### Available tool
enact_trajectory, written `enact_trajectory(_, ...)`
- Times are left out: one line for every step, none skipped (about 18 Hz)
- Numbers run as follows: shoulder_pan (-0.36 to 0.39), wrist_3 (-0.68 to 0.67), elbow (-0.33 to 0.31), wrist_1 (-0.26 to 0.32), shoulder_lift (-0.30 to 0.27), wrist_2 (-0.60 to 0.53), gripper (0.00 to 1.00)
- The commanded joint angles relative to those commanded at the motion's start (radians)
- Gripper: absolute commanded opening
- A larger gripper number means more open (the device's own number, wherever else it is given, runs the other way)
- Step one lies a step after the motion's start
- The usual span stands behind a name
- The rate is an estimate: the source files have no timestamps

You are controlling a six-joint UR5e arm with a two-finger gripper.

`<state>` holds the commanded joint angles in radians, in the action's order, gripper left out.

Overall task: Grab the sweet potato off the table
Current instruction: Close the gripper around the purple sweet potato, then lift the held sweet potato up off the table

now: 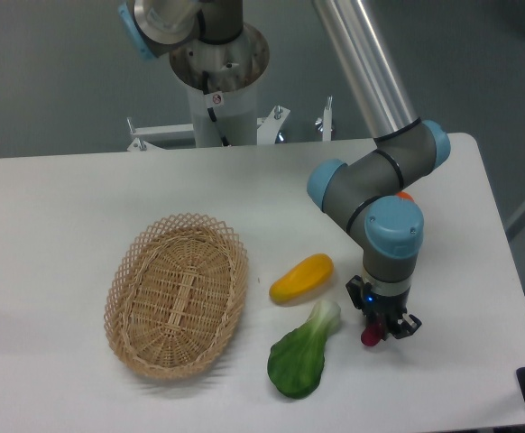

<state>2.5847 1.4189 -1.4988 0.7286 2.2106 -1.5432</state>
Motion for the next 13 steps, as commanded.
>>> enact_trajectory(0.002,0.0,0.006,0.003,-0.02,0.012,0.19)
enact_trajectory(0.003,-0.002,0.006,0.006,-0.044,0.032,0.19)
enact_trajectory(0.009,-0.006,0.008,0.012,-0.07,0.067,0.19)
enact_trajectory(0.021,-0.014,0.008,0.014,-0.1,0.116,0.19)
enact_trajectory(0.031,-0.02,0.006,0.017,-0.13,0.162,0.19)
enact_trajectory(0.038,-0.032,0.003,0.02,-0.159,0.202,0.19)
enact_trajectory(0.047,-0.057,0.0,0.034,-0.185,0.234,0.19)
enact_trajectory(0.057,-0.081,0.002,0.055,-0.212,0.259,0.19)
enact_trajectory(0.07,-0.093,0.002,0.077,-0.242,0.273,0.19)
enact_trajectory(0.089,-0.095,0.002,0.1,-0.264,0.288,0.19)
enact_trajectory(0.106,-0.095,0.005,0.119,-0.276,0.31,0.19)
enact_trajectory(0.126,-0.095,0.005,0.136,-0.288,0.327,0.19)
enact_trajectory(0.144,-0.094,0.002,0.155,-0.305,0.336,0.19)
